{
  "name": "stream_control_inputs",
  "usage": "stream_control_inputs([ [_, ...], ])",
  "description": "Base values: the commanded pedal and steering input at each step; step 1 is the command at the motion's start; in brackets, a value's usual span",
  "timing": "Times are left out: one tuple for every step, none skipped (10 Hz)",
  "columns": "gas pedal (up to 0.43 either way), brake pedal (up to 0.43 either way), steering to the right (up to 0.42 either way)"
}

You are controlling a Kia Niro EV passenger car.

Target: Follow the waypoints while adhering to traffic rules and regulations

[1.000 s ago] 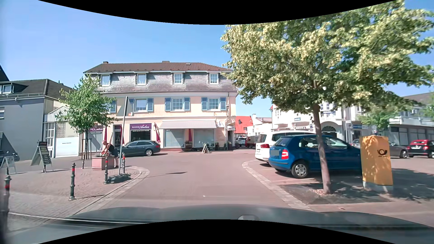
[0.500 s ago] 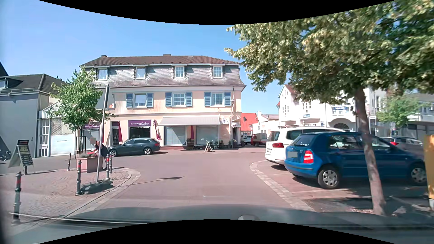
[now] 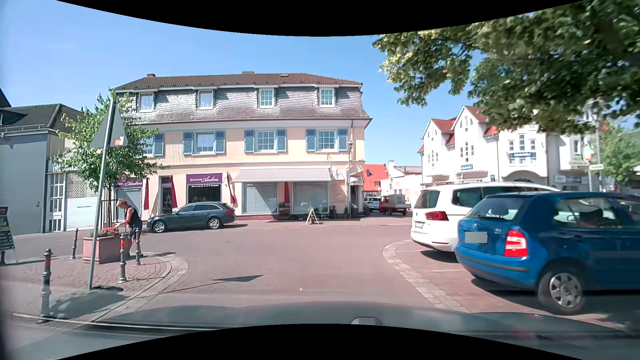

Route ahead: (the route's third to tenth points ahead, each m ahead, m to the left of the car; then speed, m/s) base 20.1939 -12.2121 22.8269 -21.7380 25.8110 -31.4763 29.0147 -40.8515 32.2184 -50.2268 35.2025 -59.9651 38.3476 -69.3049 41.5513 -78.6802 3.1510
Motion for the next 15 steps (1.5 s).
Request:
stream_control_inputs([
  [0.0,0.055,-0.064],
  [0.0,0.085,-0.062],
  [0.0,0.104,-0.059],
  [0.0,0.134,-0.057],
  [0.0,0.146,-0.058],
  [0.0,0.159,-0.058],
  [0.0,0.165,-0.058],
  [0.0,0.165,-0.056],
  [0.0,0.165,-0.055],
  [0.0,0.165,-0.053],
  [0.0,0.171,-0.053],
  [0.0,0.171,-0.052],
  [0.0,0.171,-0.05],
  [0.0,0.177,-0.047],
  [0.0,0.183,-0.042],
])
